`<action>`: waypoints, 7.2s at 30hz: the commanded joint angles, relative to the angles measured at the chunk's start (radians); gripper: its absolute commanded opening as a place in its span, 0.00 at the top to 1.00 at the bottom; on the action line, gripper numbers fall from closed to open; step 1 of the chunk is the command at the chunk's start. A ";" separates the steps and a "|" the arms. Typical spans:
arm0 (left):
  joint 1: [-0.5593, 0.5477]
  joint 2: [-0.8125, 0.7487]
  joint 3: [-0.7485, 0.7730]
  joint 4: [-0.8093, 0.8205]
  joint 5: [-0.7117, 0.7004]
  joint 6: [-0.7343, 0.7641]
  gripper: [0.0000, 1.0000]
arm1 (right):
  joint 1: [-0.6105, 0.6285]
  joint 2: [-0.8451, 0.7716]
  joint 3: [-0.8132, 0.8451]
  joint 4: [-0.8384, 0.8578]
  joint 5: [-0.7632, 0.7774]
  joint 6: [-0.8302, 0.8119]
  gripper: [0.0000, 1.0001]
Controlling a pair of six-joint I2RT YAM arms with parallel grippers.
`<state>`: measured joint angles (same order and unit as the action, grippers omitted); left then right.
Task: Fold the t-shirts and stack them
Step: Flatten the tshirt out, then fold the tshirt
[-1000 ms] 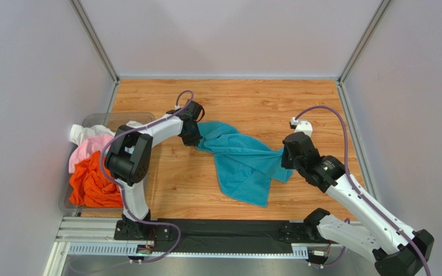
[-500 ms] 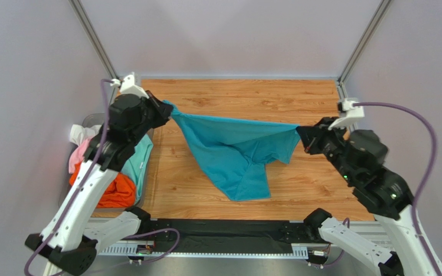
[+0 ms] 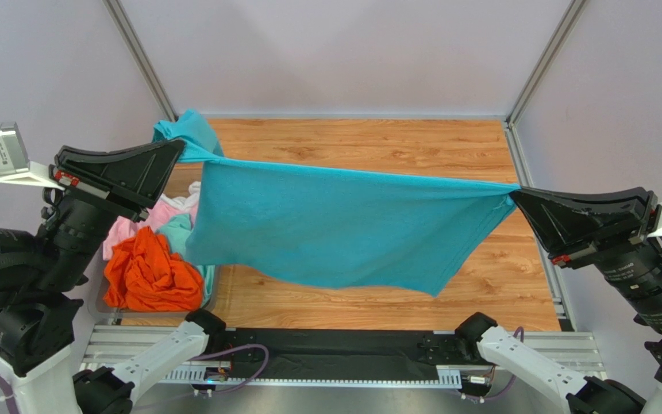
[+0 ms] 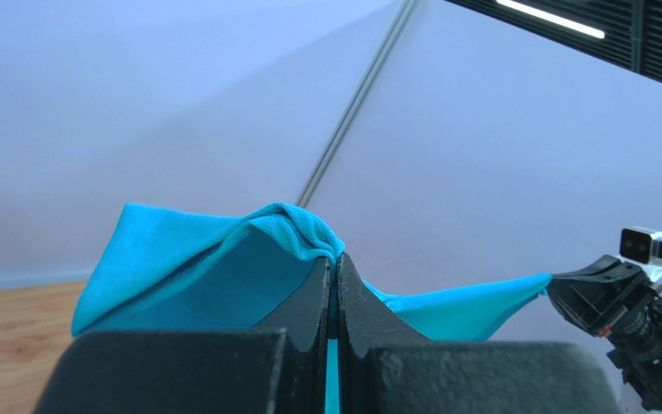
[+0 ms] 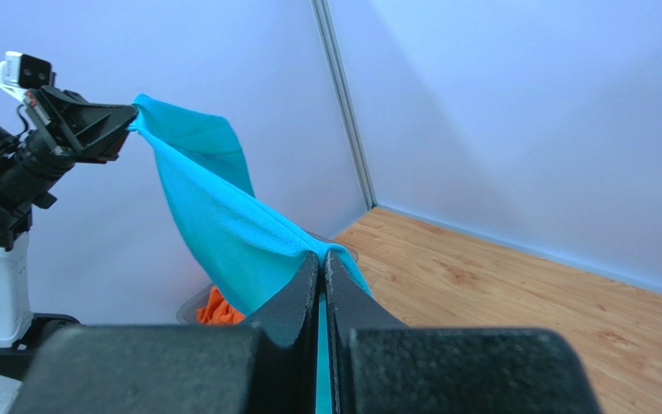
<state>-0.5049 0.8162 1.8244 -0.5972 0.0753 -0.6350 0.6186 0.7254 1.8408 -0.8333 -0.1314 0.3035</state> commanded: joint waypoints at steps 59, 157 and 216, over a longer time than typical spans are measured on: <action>0.051 0.438 -0.996 0.149 -0.059 -0.009 0.00 | -0.290 0.396 -1.166 0.330 0.108 0.160 0.00; -0.150 0.434 -1.274 0.076 0.012 -0.258 0.54 | -0.597 0.147 -1.177 0.108 0.257 0.201 0.00; -0.150 0.009 -1.363 -0.115 0.027 -0.336 1.00 | -0.596 0.172 -1.379 0.148 0.168 0.375 0.92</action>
<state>-0.6529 0.8848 0.4690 -0.6842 0.0784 -0.9417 0.0227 0.9478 0.4644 -0.6472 0.0776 0.6533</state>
